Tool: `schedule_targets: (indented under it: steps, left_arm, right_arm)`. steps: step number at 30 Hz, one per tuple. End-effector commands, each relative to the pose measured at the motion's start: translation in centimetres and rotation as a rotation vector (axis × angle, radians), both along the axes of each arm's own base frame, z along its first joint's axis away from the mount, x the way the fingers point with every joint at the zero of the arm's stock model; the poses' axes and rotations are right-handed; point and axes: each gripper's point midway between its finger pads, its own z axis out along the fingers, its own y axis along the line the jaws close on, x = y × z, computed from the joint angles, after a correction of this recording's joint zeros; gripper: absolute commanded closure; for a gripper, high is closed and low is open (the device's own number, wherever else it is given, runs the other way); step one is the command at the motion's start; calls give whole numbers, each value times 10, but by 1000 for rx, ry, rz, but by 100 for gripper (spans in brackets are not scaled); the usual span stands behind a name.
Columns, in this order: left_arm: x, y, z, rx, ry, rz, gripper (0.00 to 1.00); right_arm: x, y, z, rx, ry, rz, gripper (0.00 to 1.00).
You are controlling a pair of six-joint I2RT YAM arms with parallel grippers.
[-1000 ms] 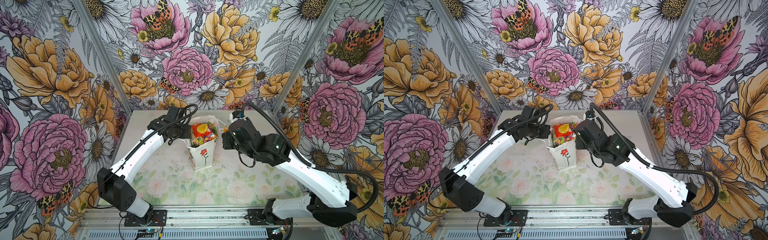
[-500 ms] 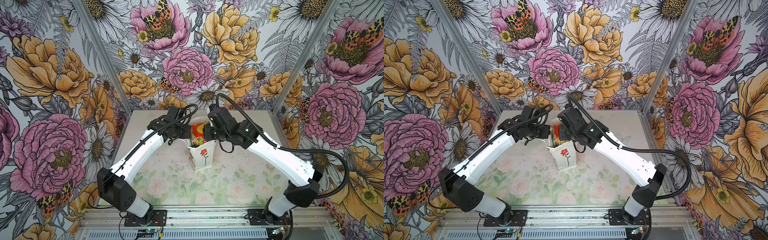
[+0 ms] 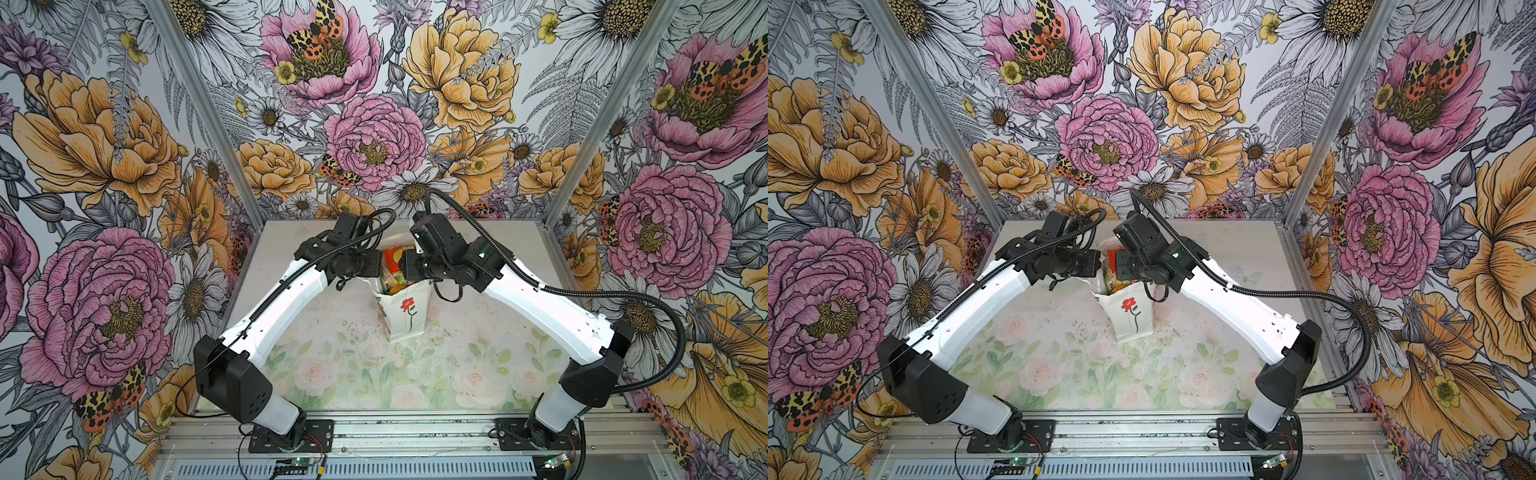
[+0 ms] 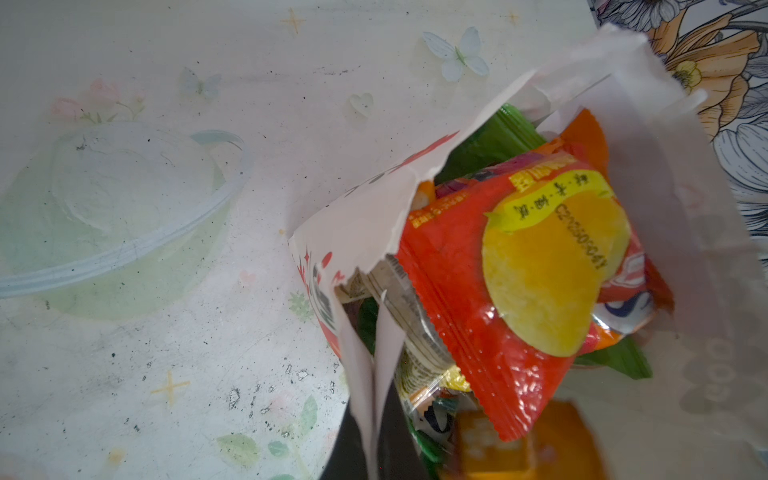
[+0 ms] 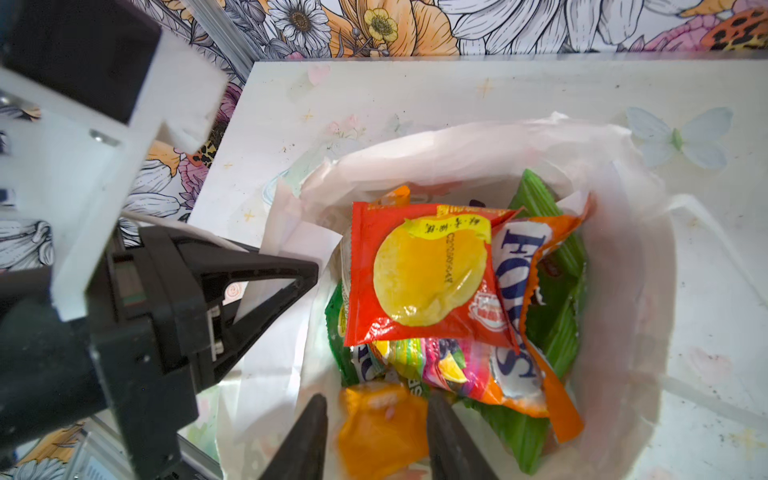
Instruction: Place the snacks into the paper bag
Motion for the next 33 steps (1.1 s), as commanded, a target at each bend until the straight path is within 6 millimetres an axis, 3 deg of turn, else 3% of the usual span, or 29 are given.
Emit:
schedule_targets:
  steps: [1,8,10,15,20,27,33]
  left_arm:
    - [3,2,31,-30,-109,3,100]
    - [3,3,31,-30,-110,4,100]
    - [4,3,31,-30,-109,6,100]
    - [4,3,31,-28,-110,4,100]
    - [3,3,31,-29,-111,4,100]
    - [4,3,32,-31,-111,5,100]
    - [3,3,31,-33,-108,3,100]
  right_arm:
    - [5,2,12,34,-24,-5,49]
    - [12,-19,20,22,-59,-57,48]
    - [23,-35,21,7,-71,-101,49]
    - [42,-72,13,-69,-89,-204,48]
    - [56,-93,0,-116,-69,-260,45]
    - [66,-90,-22,-137,-15,-249,43]
    - [70,-78,-44,-150,46,-208,55]
